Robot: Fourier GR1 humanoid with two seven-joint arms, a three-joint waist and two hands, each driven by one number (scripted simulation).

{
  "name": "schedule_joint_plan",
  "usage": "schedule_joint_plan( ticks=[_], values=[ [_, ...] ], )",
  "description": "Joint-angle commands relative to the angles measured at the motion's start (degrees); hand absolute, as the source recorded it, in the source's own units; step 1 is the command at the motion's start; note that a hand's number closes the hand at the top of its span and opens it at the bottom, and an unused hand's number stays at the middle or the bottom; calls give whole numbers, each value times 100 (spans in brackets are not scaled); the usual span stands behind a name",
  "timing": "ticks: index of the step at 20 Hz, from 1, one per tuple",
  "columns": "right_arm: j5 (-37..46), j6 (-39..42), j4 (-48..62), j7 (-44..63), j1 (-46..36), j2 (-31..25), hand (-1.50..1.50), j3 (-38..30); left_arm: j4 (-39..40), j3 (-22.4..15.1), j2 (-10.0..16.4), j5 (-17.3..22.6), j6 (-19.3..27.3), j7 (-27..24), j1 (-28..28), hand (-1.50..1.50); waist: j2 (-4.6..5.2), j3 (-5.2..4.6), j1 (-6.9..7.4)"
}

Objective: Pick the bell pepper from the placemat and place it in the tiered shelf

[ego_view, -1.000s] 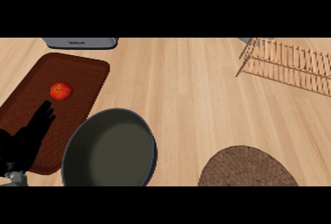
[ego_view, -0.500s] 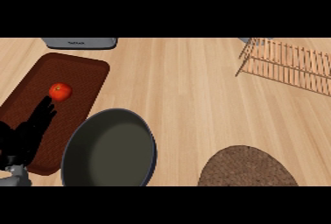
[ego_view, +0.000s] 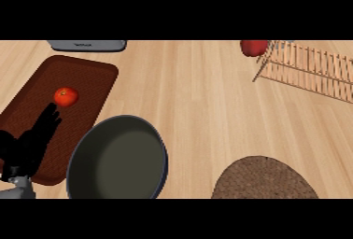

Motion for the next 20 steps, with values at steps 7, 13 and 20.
schedule_joint_plan(
  ticks=[7, 13, 20],
  values=[
    [-223, -633, 1018, -641, -537, 146, -150, -309, -289, -22, -43, 12, -87, 65, 233, 0, -19, 2, -10],
    [-983, -203, 1463, -654, -765, -38, -150, -987, -118, 102, 79, 106, -270, -89, 290, 0, -15, 2, -12],
    [-1878, 391, 1088, -418, -792, -442, -150, -1657, -409, 231, 194, 198, -227, 308, 192, 0, -64, 2, -113]
  ],
)
